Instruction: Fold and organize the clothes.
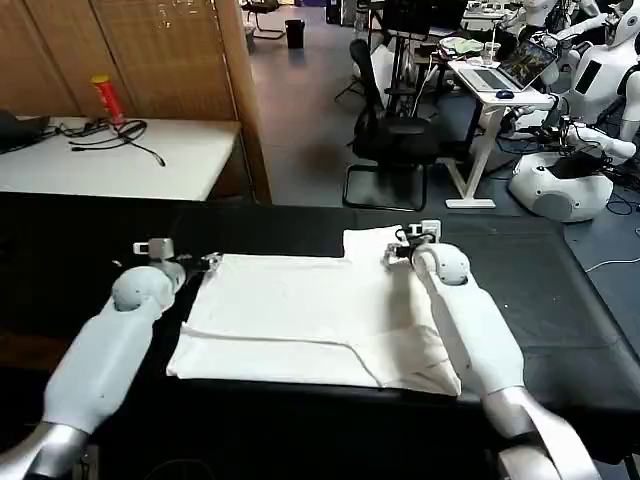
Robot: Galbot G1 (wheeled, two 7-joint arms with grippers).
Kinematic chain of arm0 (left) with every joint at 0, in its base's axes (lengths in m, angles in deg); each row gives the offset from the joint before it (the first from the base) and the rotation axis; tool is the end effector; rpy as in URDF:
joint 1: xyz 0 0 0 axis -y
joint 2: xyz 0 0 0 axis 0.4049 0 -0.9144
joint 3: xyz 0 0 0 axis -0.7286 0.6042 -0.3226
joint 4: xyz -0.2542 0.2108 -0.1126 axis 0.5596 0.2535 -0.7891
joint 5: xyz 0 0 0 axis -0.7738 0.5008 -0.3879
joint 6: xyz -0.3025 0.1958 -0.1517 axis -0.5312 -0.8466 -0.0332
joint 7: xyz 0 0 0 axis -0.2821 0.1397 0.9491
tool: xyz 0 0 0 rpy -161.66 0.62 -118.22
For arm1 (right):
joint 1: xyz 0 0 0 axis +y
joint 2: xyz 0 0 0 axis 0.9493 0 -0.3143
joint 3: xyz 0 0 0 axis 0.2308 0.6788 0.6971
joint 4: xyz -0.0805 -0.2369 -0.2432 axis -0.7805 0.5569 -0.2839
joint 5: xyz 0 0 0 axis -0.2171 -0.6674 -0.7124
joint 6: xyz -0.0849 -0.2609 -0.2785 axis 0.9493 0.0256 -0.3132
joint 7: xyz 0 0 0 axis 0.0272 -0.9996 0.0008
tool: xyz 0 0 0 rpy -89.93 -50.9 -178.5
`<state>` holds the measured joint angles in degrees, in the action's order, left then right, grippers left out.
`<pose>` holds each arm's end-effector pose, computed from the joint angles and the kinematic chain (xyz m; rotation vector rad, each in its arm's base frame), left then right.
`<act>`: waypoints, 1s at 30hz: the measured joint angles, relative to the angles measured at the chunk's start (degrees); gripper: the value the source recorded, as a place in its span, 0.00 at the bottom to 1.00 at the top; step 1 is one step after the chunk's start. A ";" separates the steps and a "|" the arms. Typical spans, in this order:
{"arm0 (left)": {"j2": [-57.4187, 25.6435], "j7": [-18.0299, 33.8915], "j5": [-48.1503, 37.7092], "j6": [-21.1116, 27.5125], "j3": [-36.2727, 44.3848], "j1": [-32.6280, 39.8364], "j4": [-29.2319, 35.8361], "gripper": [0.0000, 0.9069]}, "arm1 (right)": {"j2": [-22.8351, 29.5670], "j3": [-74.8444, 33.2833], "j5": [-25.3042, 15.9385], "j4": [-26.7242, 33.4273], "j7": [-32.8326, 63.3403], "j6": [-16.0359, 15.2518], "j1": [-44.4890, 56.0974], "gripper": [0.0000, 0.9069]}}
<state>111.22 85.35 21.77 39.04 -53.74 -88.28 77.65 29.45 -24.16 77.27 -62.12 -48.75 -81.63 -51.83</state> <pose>0.5185 0.1570 -0.2714 -0.1201 -2.5270 0.0574 0.5735 -0.0237 -0.2587 0.0534 -2.4912 -0.0242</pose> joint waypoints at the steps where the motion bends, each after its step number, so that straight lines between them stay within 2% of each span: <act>1: -0.02 -0.08 0.02 -0.04 0.03 0.00 -0.02 0.25 | -0.01 0.00 0.03 -0.06 -0.02 0.02 0.10 0.08; 5: -0.01 -0.36 0.03 -0.22 0.35 0.08 -0.03 0.17 | -0.09 -0.30 0.02 -0.69 -0.39 1.32 0.82 0.02; 6: 0.04 -0.43 0.11 -0.44 0.43 0.12 -0.08 0.11 | -0.13 -0.40 0.05 -0.92 -0.59 1.86 1.03 0.01; 10: 0.14 -1.00 0.12 -2.04 0.57 0.06 0.09 0.05 | -0.71 -0.83 0.80 -2.12 -1.18 3.12 1.89 0.00; 14: -0.25 -0.91 -0.17 -2.26 0.32 -0.15 0.99 0.04 | -1.65 -1.24 1.36 -4.97 -1.18 2.29 2.81 0.00; 21: -2.72 0.54 -3.11 -2.11 -0.62 -2.24 4.80 0.04 | -6.05 -2.51 3.31 -15.35 -2.07 1.02 6.66 0.00; 30: -8.51 1.38 -5.27 -1.18 -4.09 -9.79 16.92 0.05 | -13.98 -4.53 6.75 -29.34 -2.83 -1.75 14.83 0.00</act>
<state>102.71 86.74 16.50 37.86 -57.83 -98.07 94.57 15.48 -28.69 84.02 -91.47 -51.58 -83.38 -36.99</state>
